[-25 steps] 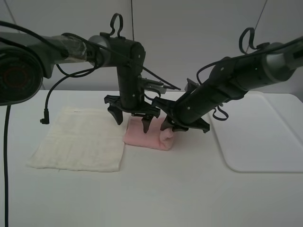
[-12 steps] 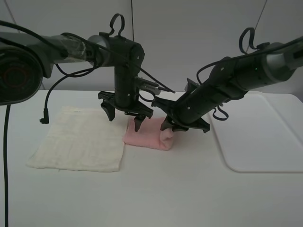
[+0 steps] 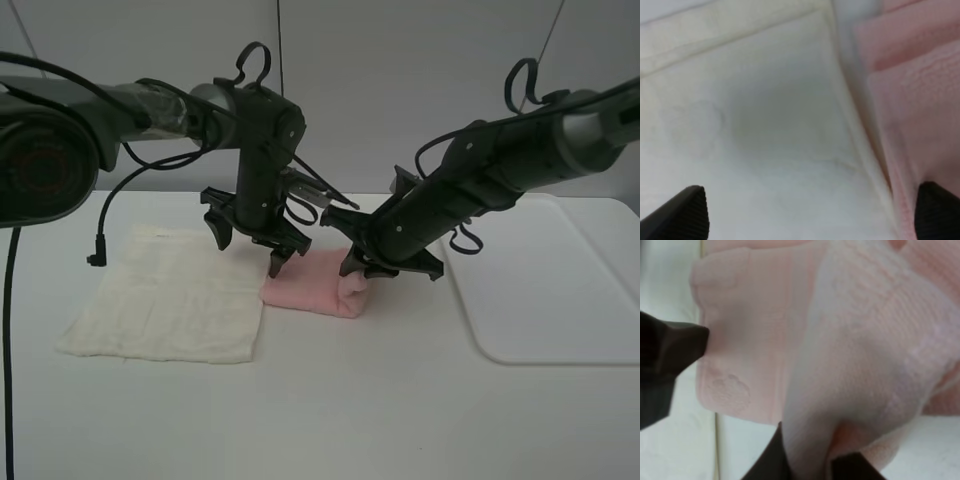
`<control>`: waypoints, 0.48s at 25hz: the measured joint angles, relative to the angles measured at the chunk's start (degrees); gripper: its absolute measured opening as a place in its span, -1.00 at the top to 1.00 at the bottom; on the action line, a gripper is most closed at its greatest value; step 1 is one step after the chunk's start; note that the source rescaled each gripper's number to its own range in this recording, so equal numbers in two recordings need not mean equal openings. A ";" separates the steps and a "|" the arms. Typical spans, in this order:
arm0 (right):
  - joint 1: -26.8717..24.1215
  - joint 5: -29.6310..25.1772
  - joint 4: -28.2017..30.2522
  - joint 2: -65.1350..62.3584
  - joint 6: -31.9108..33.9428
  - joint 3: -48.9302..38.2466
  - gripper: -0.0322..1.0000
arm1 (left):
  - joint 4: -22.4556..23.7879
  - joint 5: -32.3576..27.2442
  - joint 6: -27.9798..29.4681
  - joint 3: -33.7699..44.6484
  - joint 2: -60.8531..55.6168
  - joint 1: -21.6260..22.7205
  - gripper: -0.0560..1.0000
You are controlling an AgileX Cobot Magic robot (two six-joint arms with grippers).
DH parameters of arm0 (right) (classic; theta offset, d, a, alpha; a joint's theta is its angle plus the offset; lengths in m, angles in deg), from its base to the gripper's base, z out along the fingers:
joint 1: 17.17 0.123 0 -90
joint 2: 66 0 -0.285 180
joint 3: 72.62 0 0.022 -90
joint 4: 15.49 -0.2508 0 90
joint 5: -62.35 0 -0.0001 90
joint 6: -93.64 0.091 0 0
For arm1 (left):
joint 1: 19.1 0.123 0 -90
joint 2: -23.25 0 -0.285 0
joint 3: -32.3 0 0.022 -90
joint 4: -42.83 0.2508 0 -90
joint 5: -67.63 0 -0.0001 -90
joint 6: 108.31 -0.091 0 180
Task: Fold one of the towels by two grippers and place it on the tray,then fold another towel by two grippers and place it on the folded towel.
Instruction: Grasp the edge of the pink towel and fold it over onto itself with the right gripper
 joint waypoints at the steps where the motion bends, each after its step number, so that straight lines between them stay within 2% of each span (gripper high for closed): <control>1: 0.00 0.00 0.13 0.00 0.00 0.00 0.90 | 0.00 0.00 0.00 0.00 0.00 0.00 -1.00; 12: 0.00 0.00 0.26 0.00 0.00 0.00 0.90 | -1.19 1.46 -3.75 -0.11 0.93 0.00 -1.00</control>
